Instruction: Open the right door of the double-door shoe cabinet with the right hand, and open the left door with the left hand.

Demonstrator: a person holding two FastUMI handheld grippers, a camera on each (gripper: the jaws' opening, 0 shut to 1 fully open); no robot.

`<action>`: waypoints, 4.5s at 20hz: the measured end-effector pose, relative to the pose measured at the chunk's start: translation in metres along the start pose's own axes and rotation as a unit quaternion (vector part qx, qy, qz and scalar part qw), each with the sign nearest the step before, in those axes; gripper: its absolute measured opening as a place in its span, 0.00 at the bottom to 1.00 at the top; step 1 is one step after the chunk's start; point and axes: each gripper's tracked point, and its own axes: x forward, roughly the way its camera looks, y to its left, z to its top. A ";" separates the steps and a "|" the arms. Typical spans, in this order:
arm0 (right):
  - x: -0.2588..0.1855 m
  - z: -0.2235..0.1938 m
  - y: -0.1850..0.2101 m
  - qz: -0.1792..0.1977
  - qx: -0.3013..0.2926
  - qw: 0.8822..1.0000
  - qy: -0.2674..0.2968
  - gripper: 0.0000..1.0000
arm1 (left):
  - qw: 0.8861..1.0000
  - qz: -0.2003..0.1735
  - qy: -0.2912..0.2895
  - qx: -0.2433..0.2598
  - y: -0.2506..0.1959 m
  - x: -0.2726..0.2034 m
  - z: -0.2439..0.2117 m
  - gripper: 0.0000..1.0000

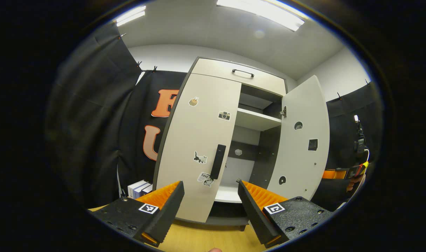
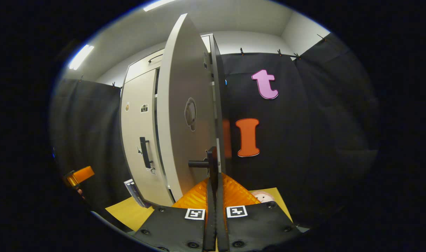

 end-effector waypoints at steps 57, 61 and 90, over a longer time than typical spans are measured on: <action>-0.117 -0.031 0.026 -0.078 0.046 0.995 -0.037 0.87 | 0.990 -0.059 0.066 0.107 0.043 0.137 -0.024 0.22; -0.111 -0.031 0.038 -0.079 0.036 0.995 -0.040 0.87 | 0.990 -0.051 0.055 0.119 0.074 0.108 -0.005 0.21; -0.074 -0.035 0.099 -0.056 0.027 0.998 -0.015 0.87 | 0.986 -0.048 0.009 0.157 0.229 0.063 0.051 0.05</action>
